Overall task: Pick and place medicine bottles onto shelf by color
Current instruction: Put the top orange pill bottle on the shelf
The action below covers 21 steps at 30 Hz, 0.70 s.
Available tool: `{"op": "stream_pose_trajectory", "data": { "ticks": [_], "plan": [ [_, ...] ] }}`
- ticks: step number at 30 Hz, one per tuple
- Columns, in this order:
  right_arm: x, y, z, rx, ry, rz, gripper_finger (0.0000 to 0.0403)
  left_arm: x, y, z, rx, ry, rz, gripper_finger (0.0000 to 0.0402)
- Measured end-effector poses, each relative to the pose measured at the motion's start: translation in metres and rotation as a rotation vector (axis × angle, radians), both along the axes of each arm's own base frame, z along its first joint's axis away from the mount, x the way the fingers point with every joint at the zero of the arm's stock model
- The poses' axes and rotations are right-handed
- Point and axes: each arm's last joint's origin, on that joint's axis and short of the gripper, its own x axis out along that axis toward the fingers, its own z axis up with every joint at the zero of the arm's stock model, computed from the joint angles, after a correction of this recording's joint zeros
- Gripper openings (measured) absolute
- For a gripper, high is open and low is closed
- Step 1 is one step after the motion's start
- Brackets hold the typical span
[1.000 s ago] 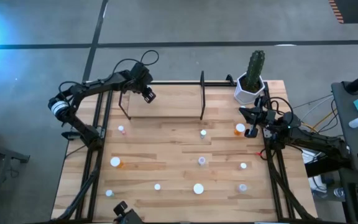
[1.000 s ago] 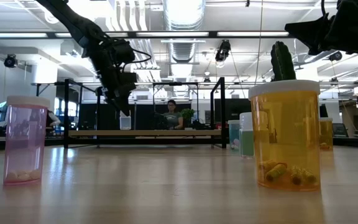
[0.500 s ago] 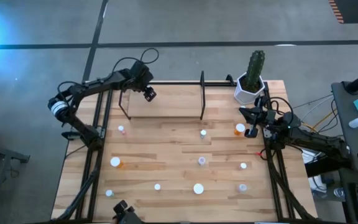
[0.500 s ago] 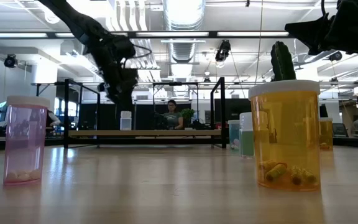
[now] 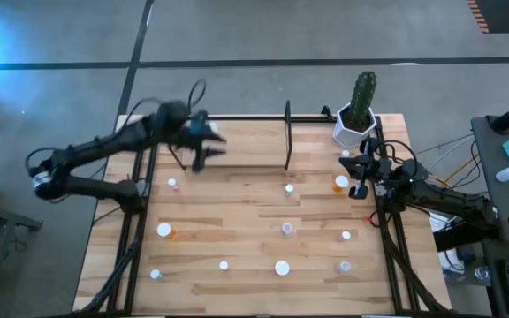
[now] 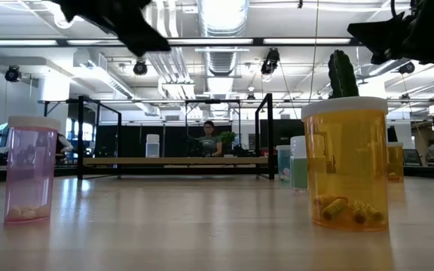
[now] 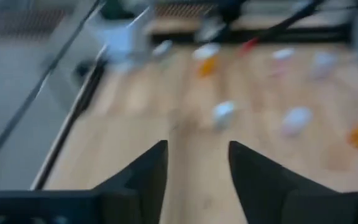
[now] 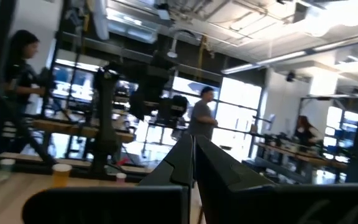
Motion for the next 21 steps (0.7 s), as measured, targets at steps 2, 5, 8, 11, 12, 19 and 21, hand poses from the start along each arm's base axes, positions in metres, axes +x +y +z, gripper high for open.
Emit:
{"op": "stream_pose_trajectory", "data": {
  "ticks": [2,5,8,11,12,19,21],
  "plan": [
    [0.0,0.0,0.0,0.01,-0.001,0.015,0.0009,-0.005,-0.026,-0.009,0.042,-0.1,-0.092,0.0106],
    [0.0,0.0,0.0,0.028,-0.002,0.022,0.0009,-0.012,-0.057,-0.028,0.091,-0.252,-0.197,0.0064],
    [0.001,0.002,0.0,0.029,0.0,0.037,0.0009,-0.02,-0.079,-0.05,0.098,-0.385,-0.254,0.0031],
    [0.001,0.004,0.0,0.03,0.003,0.06,0.0009,-0.028,-0.088,-0.071,0.108,-0.479,-0.274,0.0009],
    [0.002,0.005,0.0,0.037,0.025,0.066,0.0009,-0.03,-0.089,-0.077,0.117,-0.508,-0.274,0.0004],
    [0.008,0.005,0.025,0.244,0.216,-0.003,0.0036,-0.041,-0.086,-0.08,0.128,-0.631,-0.176,0.0006],
    [0.013,0.003,0.024,0.313,0.323,-0.079,0.0054,-0.042,-0.086,-0.08,0.11,-0.629,-0.175,0.0006]
  ]
}}
